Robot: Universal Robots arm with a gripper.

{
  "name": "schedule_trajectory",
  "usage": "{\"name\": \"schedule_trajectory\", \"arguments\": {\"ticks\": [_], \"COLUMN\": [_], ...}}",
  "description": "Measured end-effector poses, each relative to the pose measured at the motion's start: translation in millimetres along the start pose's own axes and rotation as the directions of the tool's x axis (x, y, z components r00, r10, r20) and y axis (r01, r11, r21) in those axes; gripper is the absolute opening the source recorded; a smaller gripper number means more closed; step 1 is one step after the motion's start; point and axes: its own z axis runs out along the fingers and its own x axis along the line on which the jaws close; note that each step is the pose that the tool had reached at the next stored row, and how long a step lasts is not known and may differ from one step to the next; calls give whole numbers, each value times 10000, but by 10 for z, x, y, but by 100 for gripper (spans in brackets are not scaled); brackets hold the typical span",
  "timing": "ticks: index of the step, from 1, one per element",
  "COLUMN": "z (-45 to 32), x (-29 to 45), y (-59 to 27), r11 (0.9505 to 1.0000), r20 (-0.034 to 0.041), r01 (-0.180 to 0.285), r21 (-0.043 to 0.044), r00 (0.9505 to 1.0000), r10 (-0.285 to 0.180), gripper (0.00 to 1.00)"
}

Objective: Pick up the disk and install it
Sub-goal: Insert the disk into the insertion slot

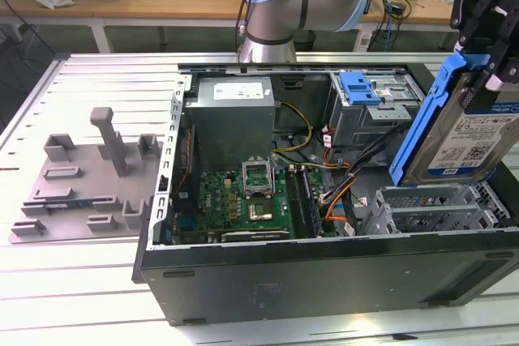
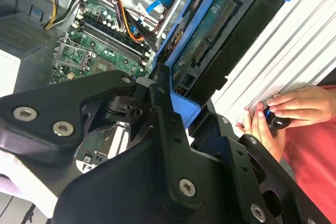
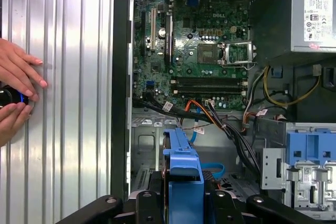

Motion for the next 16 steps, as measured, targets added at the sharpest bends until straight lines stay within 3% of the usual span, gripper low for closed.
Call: {"name": "schedule_trajectory", "arguments": {"ticks": [16], "z": [61], "x": [0], "y": [0], "r11": [9999], "r20": [-4], "r01": [149], "r21": [1], "r00": [9999], "r10": [-149], "gripper": [37]}}
